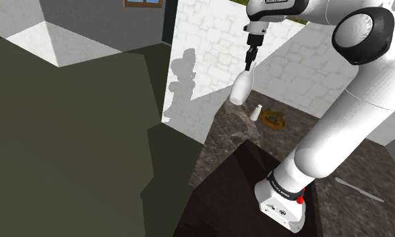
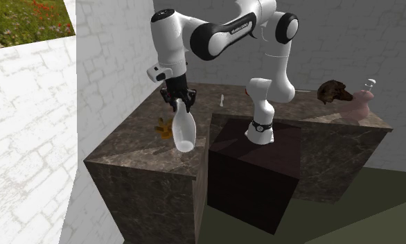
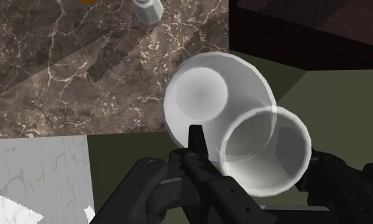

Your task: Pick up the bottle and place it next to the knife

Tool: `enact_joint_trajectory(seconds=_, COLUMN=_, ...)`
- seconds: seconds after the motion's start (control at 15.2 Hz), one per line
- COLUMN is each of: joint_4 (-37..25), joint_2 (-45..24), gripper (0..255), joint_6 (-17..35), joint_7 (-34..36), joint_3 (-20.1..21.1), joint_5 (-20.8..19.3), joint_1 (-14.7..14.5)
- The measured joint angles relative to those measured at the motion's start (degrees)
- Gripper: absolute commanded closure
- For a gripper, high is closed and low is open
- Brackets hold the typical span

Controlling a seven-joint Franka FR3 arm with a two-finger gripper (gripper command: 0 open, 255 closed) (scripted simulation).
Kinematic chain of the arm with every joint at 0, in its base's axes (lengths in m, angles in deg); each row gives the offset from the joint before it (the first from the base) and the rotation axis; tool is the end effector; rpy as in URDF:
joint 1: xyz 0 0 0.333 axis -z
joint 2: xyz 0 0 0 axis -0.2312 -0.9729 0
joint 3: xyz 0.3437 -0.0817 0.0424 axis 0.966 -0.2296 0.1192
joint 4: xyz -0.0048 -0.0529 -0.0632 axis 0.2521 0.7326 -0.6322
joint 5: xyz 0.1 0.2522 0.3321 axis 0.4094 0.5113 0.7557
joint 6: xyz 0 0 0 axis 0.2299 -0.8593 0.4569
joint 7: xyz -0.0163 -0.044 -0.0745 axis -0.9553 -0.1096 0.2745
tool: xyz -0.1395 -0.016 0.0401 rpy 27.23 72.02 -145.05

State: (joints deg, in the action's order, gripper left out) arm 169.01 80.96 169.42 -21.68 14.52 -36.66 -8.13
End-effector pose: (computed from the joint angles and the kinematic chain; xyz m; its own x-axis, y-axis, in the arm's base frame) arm 0.5011 -0.3059 0.5170 0.9576 0.2076 -0.2000 0.2080 -0.9779 -0.0192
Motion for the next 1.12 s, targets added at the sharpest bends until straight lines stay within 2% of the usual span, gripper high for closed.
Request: enact_joint_trajectory(seconds=1.12, joint_4=-15.8, joint_2=-2.3, gripper=255, joint_6=-13.6, joint_7=-2.2, joint_3=-0.3, joint_5=0.8, joint_1=0.4)
